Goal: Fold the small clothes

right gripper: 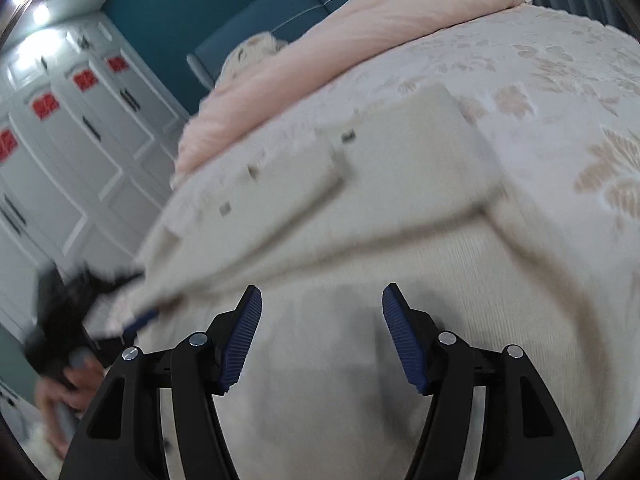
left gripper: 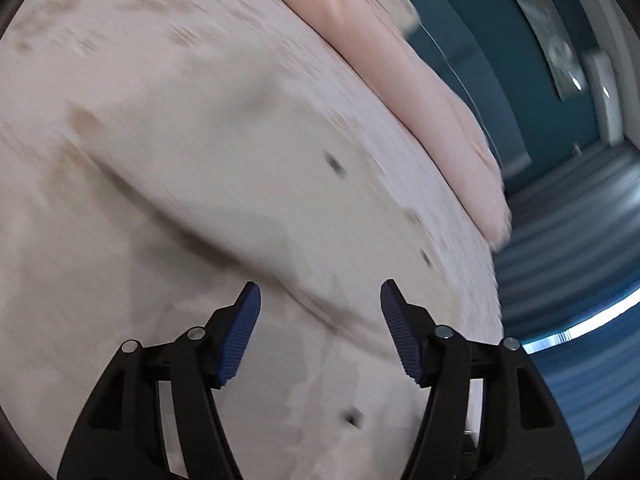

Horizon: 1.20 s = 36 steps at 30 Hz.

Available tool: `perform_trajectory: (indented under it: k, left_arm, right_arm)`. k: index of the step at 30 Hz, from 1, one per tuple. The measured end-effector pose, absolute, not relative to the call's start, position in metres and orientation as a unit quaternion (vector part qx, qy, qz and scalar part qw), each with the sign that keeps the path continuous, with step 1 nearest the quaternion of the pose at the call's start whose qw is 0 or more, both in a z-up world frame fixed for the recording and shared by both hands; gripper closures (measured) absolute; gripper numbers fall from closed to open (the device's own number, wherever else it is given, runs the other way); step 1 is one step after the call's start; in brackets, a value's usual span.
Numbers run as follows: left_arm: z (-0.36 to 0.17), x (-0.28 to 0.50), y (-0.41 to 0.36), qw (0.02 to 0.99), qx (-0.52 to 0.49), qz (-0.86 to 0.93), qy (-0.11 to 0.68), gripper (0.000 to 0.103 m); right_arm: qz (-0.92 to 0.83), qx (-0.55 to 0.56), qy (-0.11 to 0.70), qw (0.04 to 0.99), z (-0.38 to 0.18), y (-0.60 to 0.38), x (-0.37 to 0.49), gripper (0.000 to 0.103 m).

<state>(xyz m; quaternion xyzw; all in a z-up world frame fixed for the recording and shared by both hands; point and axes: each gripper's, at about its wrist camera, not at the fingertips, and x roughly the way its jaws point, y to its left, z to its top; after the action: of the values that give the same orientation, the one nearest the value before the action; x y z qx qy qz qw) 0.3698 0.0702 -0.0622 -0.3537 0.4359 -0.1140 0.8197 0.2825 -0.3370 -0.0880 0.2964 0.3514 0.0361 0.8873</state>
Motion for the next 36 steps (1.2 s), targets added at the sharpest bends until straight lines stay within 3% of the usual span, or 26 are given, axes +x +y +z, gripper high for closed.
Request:
perform_trajectory:
  k: [8,9,10,11,13,17,18,22,25,30,33,36]
  left_arm:
    - [-0.097,0.39,0.151,0.761,-0.496,-0.026,0.418,0.046]
    - [-0.097,0.386,0.152,0.754,-0.512,-0.022,0.411,0.048]
    - [-0.097,0.384,0.153,0.751,-0.519,-0.02,0.408,0.055]
    - [-0.094,0.387,0.151,0.753,-0.517,-0.02,0.406,0.07]
    - [-0.081,0.39,0.151,0.772,-0.498,-0.03,0.394,0.084]
    - [-0.054,0.394,0.139,0.812,-0.44,-0.04,0.382,0.087]
    - [-0.06,0.398,0.133,0.81,-0.426,-0.039,0.402,0.087]
    - [-0.098,0.396,0.118,0.799,-0.392,-0.004,0.455,0.091]
    - [-0.099,0.388,0.117,0.812,-0.387,-0.006,0.437,0.091]
    - [-0.099,0.385,0.108,0.835,-0.351,-0.007,0.425,0.091]
    - [-0.103,0.39,0.107,0.851,-0.333,-0.021,0.405,0.091]
    - [-0.104,0.385,0.104,0.865,-0.322,-0.031,0.383,0.091]
  right_arm:
    - [0.003,0.336,0.41,0.848,-0.098,-0.337,0.398,0.042]
    - [0.003,0.336,0.42,0.843,-0.103,-0.332,0.41,0.048]
    - [0.008,0.338,0.42,0.842,-0.105,-0.328,0.414,0.092]
    - [0.019,0.341,0.421,0.84,-0.101,-0.323,0.419,0.096]
    - [0.048,0.361,0.363,0.858,-0.071,-0.324,0.412,0.097]
    - [0.039,0.31,0.237,0.92,-0.001,-0.34,0.361,0.097]
    - [0.014,0.298,0.243,0.923,-0.008,-0.349,0.355,0.097]
    - [-0.07,0.306,0.404,0.859,-0.114,-0.387,0.36,0.098]
    - [-0.044,0.361,0.35,0.863,-0.107,-0.396,0.339,0.097]
    - [-0.043,0.344,0.382,0.856,-0.123,-0.397,0.346,0.097]
    - [-0.067,0.365,0.354,0.858,-0.101,-0.403,0.332,0.089]
    - [-0.065,0.343,0.307,0.885,-0.069,-0.392,0.33,0.088]
